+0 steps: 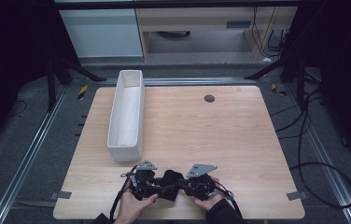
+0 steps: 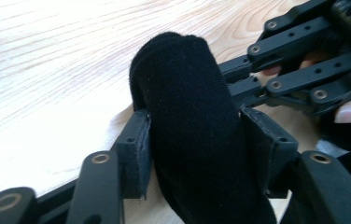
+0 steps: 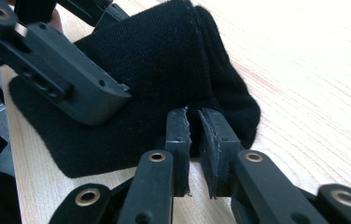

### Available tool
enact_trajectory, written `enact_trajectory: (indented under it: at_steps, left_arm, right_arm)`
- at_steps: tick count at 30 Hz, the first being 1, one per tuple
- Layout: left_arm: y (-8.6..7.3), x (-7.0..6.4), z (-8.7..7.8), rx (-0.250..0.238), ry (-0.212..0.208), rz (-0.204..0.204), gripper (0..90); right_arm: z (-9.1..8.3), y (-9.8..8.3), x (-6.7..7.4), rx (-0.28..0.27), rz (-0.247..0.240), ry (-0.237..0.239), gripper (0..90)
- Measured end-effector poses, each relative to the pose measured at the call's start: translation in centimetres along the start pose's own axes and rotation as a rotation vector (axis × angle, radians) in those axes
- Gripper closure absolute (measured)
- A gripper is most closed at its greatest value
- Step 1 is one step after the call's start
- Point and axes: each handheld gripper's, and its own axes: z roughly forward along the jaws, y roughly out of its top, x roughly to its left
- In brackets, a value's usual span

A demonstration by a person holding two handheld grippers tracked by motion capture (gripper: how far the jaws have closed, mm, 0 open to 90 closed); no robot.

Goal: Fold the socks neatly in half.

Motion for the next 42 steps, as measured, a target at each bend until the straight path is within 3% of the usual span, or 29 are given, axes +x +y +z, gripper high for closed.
enact_trajectory:
  at_steps: [6,10,17,21,22,23,26,30,35,42]
  left_arm:
    - [0.2,-0.4,0.3,0.035,0.032,0.017,51.9]
    - [0.3,-0.3,0.2,0.049,0.042,0.011,60.9]
    - [0.7,-0.3,-0.4,0.058,0.053,0.070,68.1]
    - [1.1,-0.2,-1.1,0.045,0.048,0.103,68.3]
    - [1.2,-0.1,-1.5,0.037,0.043,0.113,68.3]
    - [1.4,-0.1,-1.9,0.027,0.038,0.122,68.3]
    - [1.9,0.1,-3.0,0.008,0.022,0.156,68.3]
    - [2.5,0.2,-3.9,-0.004,0.005,0.189,68.3]
    - [3.2,0.7,-5.1,-0.021,-0.009,0.223,68.3]
    - [4.0,1.7,-7.0,-0.043,-0.022,0.256,68.3]
  right_arm:
    - [0.2,0.0,0.1,0.002,-0.003,0.003,82.6]
    - [0.2,-0.1,0.1,0.002,-0.003,0.003,82.7]
    - [0.0,0.1,0.0,-0.006,-0.004,-0.006,76.1]
    - [-1.3,0.7,-0.5,-0.063,0.000,-0.022,70.5]
    - [-1.9,0.9,-0.8,-0.090,0.004,-0.034,68.4]
    - [-3.4,1.2,-1.7,-0.140,0.014,-0.079,63.3]
    - [-4.7,1.1,-2.9,-0.166,0.032,-0.136,57.9]
    - [-6.3,0.3,-4.6,-0.182,0.071,-0.225,49.4]
    - [-7.6,-0.6,-6.0,-0.187,0.082,-0.327,38.1]
    - [-8.7,-1.6,-7.6,-0.175,0.127,-0.414,28.8]
